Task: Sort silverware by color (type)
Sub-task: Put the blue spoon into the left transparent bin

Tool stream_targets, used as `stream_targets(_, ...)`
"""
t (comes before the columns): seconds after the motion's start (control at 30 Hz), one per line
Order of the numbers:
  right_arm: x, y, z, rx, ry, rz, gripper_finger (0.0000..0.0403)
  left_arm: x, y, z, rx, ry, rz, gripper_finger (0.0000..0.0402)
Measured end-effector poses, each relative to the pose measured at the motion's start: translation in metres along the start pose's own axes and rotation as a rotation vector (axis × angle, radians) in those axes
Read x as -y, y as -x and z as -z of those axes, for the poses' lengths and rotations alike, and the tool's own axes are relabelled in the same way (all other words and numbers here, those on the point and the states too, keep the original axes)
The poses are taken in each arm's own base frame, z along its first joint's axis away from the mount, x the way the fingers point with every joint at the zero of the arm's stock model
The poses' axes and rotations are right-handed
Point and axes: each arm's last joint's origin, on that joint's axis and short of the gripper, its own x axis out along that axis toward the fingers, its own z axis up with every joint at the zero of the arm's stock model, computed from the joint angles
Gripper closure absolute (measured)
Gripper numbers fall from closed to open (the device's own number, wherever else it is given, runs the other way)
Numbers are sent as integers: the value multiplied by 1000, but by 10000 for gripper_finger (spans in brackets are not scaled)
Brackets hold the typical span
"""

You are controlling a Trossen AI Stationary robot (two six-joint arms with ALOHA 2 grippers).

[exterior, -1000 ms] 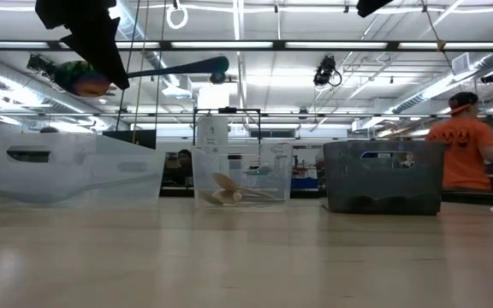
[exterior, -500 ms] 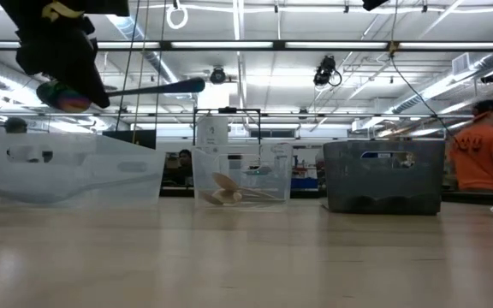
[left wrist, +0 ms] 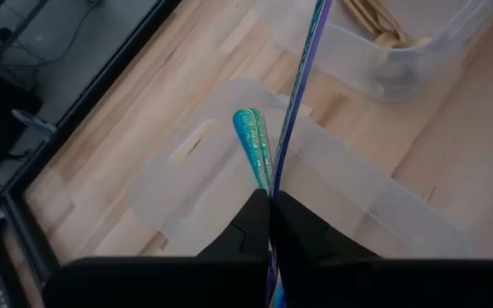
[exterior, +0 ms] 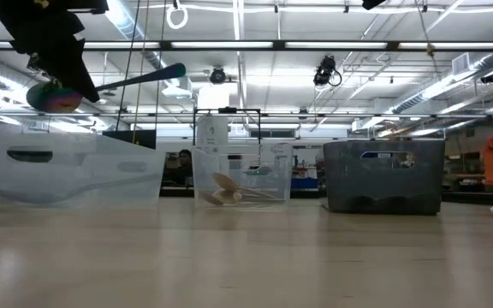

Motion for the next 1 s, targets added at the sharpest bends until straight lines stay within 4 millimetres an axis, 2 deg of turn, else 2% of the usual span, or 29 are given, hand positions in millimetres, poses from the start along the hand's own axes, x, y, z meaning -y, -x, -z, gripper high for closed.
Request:
stream_targets(0.23, 0, 0, 0, 0, 0, 0, 287, -14, -3, 9, 24, 98, 43, 388)
stream_targets(0.47, 0, 0, -1, 6, -5, -2, 287, -18, -10, 15, 43, 154, 68, 388)
stream_targets(1.0, 0, 0, -1, 15, 6, 7, 287, -30, -11, 6, 62, 183, 72, 388)
